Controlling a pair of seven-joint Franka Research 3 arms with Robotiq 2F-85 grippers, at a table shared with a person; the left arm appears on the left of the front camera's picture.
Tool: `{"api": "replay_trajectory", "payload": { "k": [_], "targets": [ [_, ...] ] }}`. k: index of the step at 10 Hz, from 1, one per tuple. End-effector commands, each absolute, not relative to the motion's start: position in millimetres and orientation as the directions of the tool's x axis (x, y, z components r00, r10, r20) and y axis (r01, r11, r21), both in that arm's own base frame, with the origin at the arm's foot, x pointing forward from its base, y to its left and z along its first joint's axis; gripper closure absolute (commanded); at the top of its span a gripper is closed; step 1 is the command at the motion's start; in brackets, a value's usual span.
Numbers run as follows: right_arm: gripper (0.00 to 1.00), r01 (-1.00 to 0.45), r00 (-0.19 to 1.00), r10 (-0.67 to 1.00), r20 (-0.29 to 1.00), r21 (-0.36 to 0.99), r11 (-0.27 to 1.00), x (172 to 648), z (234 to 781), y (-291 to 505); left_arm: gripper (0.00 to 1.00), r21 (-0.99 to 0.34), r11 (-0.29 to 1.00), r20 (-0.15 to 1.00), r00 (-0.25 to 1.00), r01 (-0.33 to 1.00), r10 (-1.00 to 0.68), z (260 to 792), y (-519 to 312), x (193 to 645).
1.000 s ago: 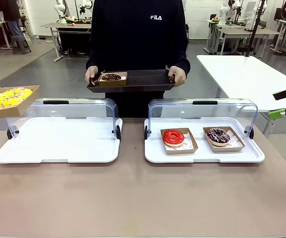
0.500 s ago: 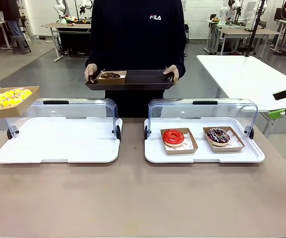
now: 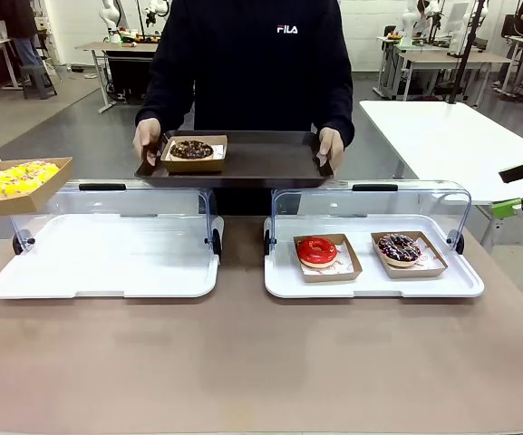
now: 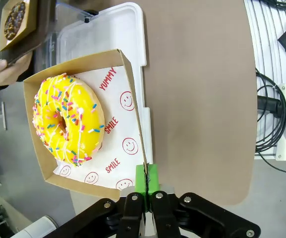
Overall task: Provide the desired donut to the person.
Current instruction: Place the picked Paper togo box onto the Handle tray extended by the person.
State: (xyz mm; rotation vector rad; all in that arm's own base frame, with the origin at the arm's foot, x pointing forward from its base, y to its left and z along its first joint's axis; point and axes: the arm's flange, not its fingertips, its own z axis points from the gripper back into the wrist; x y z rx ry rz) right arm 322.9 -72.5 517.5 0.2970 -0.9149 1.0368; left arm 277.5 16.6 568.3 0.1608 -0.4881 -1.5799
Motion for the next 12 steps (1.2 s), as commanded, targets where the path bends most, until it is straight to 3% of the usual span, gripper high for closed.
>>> {"api": "replay_trajectory", "payload": {
  "k": [1, 12],
  "targets": [
    [0.0, -0.842, 0.181, 0.595, 0.783, -0.189, 0.505, 325.2, 516.4, -72.5, 1.0, 0.412, 0.024, 0.186, -0.058, 0.911, -0.981, 570.5, 15.7, 278.0],
    [0.0, -0.842, 0.181, 0.595, 0.783, -0.189, 0.505, 325.2, 516.4, -72.5, 1.0, 0.412, 0.024, 0.186, -0.058, 0.911, -0.981, 570.5, 15.7, 278.0]
  ]
}}
